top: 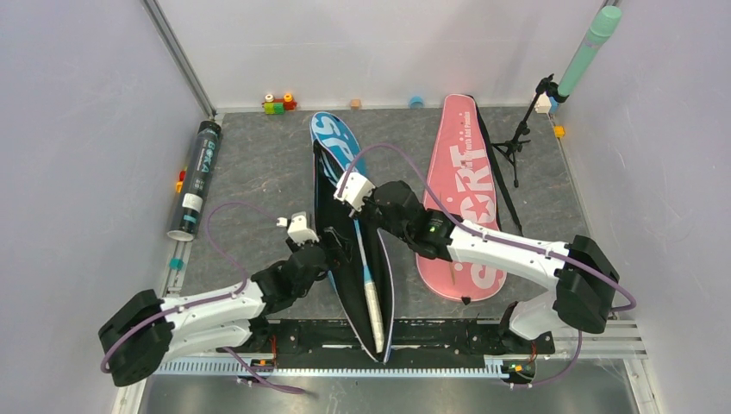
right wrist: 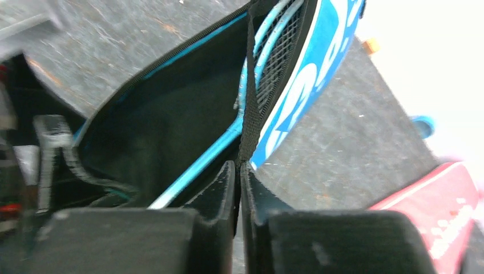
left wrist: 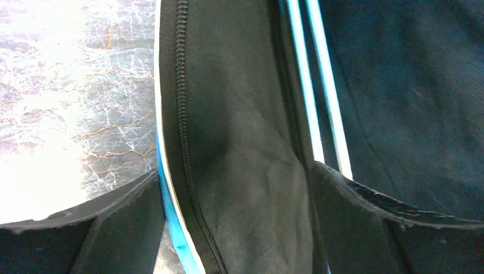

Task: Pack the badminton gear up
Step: Adjust the racket in the racket bag.

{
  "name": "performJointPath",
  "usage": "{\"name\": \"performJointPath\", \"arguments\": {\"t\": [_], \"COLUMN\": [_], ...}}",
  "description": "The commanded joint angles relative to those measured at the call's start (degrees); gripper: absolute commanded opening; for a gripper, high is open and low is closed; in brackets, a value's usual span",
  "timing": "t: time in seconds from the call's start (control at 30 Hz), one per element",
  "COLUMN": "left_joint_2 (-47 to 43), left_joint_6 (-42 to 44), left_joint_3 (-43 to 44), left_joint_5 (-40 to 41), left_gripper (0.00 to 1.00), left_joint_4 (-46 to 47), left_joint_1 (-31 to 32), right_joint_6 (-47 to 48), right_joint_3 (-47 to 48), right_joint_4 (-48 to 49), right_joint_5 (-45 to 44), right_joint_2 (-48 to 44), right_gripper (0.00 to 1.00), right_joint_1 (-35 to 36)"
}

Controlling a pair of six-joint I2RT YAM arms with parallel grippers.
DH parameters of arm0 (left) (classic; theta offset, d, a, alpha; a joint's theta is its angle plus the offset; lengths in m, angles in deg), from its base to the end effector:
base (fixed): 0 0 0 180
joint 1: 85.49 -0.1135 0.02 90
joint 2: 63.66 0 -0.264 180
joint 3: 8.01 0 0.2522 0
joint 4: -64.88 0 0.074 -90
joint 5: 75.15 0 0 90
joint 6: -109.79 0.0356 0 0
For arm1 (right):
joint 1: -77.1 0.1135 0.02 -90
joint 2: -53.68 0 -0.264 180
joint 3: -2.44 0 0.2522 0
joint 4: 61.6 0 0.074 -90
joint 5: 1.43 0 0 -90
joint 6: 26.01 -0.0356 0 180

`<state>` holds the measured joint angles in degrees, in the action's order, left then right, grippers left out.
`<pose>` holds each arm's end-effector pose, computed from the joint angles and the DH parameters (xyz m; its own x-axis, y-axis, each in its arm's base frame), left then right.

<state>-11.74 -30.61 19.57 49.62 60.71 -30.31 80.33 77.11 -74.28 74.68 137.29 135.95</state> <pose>0.1181 -0.1343 0.1681 -0.4729 -0.4286 -0.7699 0.0375 0.8631 -0.5036 0.1835 0.2871 0.2967 0.0184 -0.4976 -0.8672 -0.7401 0.5764 -0.3464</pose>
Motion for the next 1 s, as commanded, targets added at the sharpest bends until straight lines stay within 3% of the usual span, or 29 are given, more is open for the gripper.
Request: {"name": "performJointPath", "arguments": {"t": [0.0,0.07,0.13,0.23,0.27,0.37,0.53,0.57,0.6,0.67,0.7,0.8,0.87,0.97], "left_joint_2": [5.75,7.22,8.23,8.72,8.76,8.8,8.19,8.06,7.92,7.75,7.47,5.55,2.99,-2.17], "left_joint_6": [2.46,2.73,2.93,2.62,2.43,2.46,1.86,1.33,0.97,0.95,1.18,3.22,6.92,15.36], "left_joint_3": [3.45,4.82,5.54,6.08,6.19,6.63,7.01,6.84,6.76,6.87,7.03,7.27,7.51,9.56], "left_joint_5": [-2.02,-2.56,-2.93,-3.75,-4.27,-5.35,-4.1,-3.67,-3.57,-4.41,-5.05,-7.51,-9.56,-12.07], "left_gripper": [0.84,0.69,0.53,0.3,0.25,0.24,0.11,0.08,0.06,0.05,0.05,0.11,0.22,0.66], "left_joint_4": [10.2,9.97,9.93,9.47,9.49,9.54,6.78,6.68,6.66,6.8,6.76,6.96,7.84,7.55], "left_joint_1": [-2.91,-3.06,-3.1,-3.06,-3.1,-3.06,-3.06,-3.05,-3.06,-3.05,-3.1,-3.07,-3.06,-3.06], "right_joint_6": [-5.46,-9.17,-12.67,-18.51,-20.99,-24.55,-27.39,-28.13,-28.81,-28.61,-27.72,-19.72,-13.25,-5.28], "right_joint_3": [-1.08,-2.96,-5.99,-9.94,-10.71,-12.35,-15.11,-16.02,-16.83,-17.82,-17.65,-14.43,-10.25,-0.69], "right_joint_4": [2.12,1.04,1.33,1.46,1.74,2.38,0.07,-0.02,0.07,0.08,-0.33,-0.95,-0.91,-4.63], "right_joint_5": [3.11,2.63,2.45,3.84,4.52,7.79,3.71,3.3,2.94,0.78,-1.89,-9.46,-6.71,6.95], "right_joint_2": [-0.05,-0.25,-0.94,-1.11,-0.78,0.53,-0.81,-1.65,-2.42,-3.92,-4.74,-6.92,-7.48,-6.99], "right_gripper": [0.22,0.35,0.55,0.67,0.69,0.7,0.66,0.65,0.52,0.08,0.0,0.0,0.0,0.0], "right_joint_1": [0.21,0.04,0.03,0.03,0.04,0.47,2.3,2.49,2.55,2.5,2.53,1.38,-1.82,-6.61]}}
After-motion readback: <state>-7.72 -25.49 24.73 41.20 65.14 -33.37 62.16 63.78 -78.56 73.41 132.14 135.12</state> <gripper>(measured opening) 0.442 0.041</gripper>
